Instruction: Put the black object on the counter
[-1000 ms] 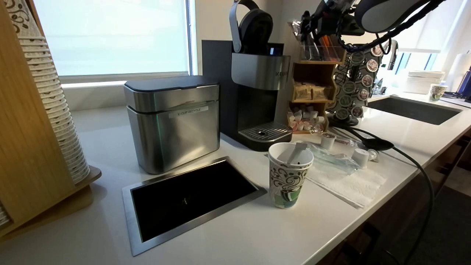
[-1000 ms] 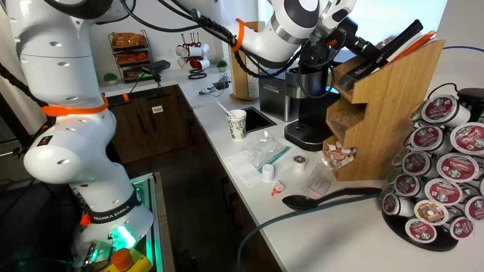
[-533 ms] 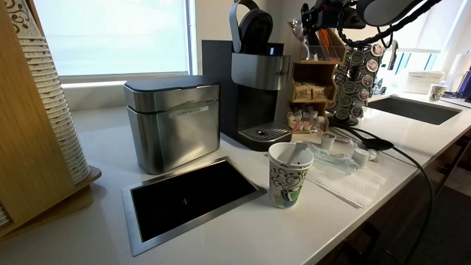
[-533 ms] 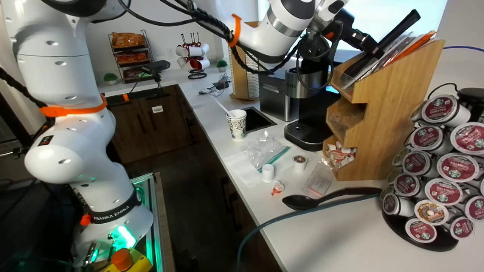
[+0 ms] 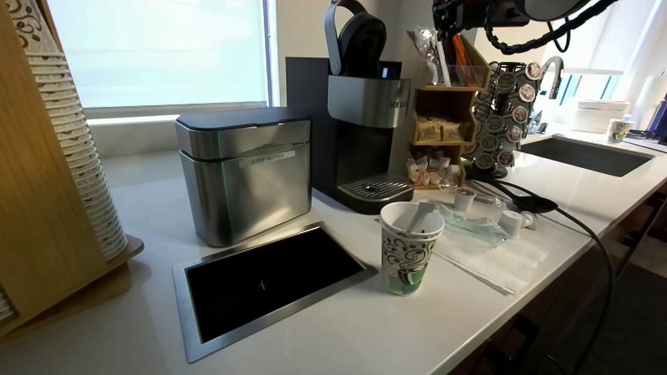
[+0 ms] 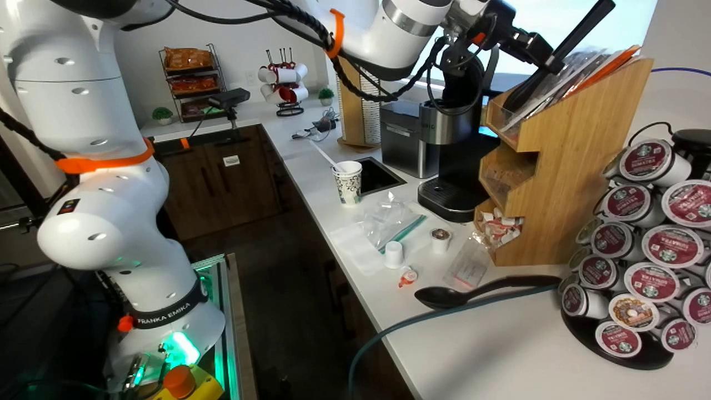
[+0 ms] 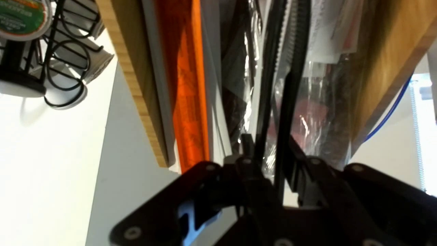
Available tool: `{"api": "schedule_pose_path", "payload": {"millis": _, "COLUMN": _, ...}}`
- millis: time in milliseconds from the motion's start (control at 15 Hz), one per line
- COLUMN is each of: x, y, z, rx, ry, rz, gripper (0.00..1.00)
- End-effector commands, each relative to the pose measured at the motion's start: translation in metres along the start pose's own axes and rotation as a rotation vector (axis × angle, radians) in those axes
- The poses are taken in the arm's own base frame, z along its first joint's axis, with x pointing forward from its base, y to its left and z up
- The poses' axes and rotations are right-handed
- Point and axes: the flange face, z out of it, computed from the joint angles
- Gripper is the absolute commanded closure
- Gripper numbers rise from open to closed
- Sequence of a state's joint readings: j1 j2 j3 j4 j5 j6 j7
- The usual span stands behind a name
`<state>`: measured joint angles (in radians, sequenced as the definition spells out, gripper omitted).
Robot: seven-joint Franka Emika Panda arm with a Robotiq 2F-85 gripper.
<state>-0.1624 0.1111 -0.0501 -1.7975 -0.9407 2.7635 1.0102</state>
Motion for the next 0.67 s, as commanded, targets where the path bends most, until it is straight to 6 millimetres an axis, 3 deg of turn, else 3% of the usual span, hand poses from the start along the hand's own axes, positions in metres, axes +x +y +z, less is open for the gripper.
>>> {"api": "schedule_pose_path", "payload": {"millis": 0, "x": -0.004, "y": 0.01, "z": -0.038, "rx": -0.022, "ry": 0.019, "rz": -0.006, "gripper": 0.94}}
{"api": "schedule_pose_path", "payload": {"millis": 333, "x": -0.028, "y": 0.012, "z": -0.094, "rx": 0.041, "ry": -0.01, "rz": 0.019, "gripper": 0.94}}
{"api": "schedule_pose_path", "payload": {"millis": 600, "x": -0.087, "y": 0.003, "z": -0.12, "rx": 0.027, "ry": -0.137, "rz": 0.044, "gripper": 0.94}}
